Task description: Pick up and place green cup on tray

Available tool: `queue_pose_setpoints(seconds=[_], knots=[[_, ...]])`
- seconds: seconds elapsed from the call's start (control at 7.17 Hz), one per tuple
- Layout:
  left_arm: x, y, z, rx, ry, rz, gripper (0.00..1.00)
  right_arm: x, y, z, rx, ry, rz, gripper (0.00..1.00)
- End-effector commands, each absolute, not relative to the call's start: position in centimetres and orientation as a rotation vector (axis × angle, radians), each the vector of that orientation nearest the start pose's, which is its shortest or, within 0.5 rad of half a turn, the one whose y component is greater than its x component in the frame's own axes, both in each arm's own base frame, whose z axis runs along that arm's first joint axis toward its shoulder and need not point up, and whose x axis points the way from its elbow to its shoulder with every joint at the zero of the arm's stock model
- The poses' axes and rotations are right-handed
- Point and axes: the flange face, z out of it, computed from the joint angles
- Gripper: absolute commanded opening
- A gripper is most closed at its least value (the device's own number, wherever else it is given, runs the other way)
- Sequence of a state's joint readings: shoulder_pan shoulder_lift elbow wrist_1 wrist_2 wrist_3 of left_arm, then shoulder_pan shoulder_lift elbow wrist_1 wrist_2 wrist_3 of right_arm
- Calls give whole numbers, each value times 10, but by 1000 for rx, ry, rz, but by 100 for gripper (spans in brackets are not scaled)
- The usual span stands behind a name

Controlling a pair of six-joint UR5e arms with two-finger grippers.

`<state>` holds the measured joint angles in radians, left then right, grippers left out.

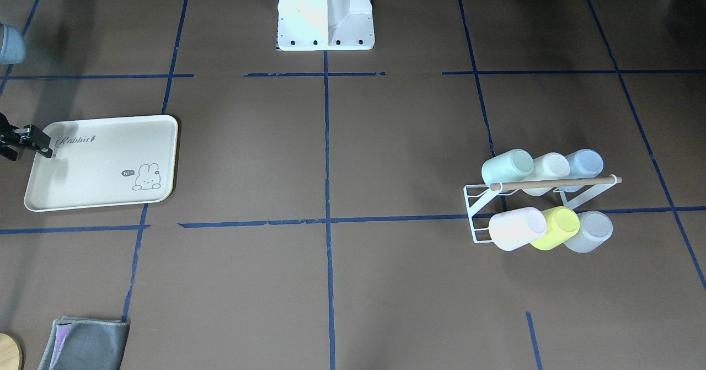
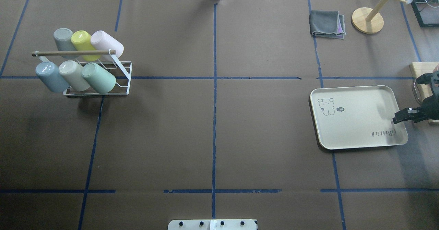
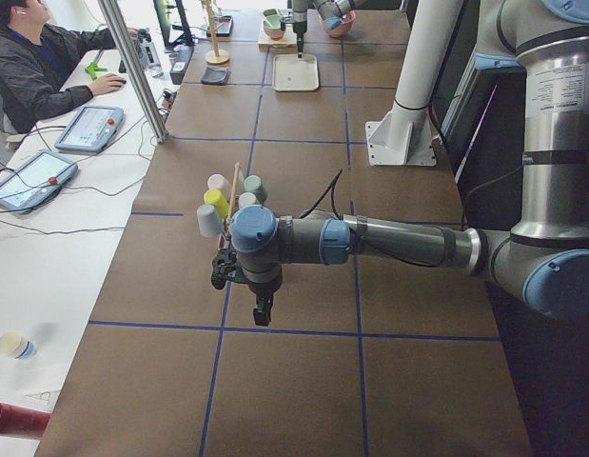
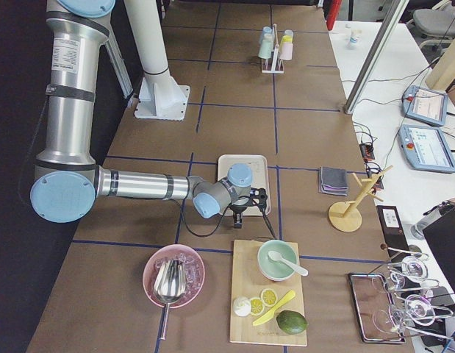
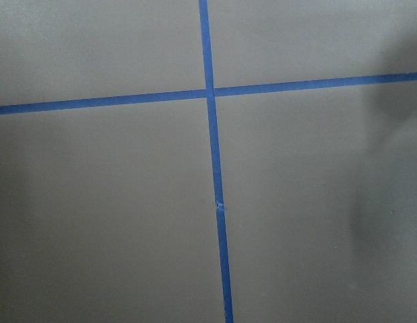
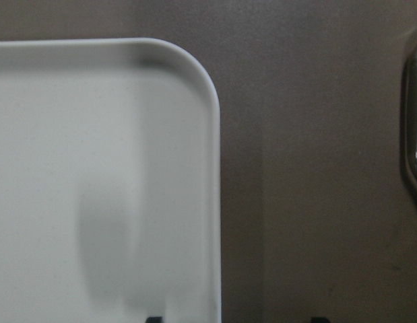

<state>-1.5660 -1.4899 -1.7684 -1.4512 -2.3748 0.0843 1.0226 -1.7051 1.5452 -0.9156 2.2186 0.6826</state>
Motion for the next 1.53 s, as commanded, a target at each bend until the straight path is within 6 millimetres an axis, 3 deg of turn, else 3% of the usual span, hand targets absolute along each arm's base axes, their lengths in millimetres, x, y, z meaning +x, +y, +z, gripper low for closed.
queue_pose_setpoints(seconds=[0.0,0.28,0.7,1.12,1.25,1.39], knots=[[-59,-455,609,31,803,84,100,-175,-428,668,25,-795,-33,45],[-59,-456,610,29,804,84,100,-176,-427,668,25,-793,-36,36],[-59,-457,609,32,803,84,100,-177,-428,663,32,-800,-40,1],[-59,-458,606,37,806,86,100,-173,-424,642,51,-838,-54,0],[-59,-458,605,39,806,86,100,-165,-426,628,55,-878,-49,0],[-59,-458,605,39,805,86,100,-143,-431,621,57,-927,-20,0]])
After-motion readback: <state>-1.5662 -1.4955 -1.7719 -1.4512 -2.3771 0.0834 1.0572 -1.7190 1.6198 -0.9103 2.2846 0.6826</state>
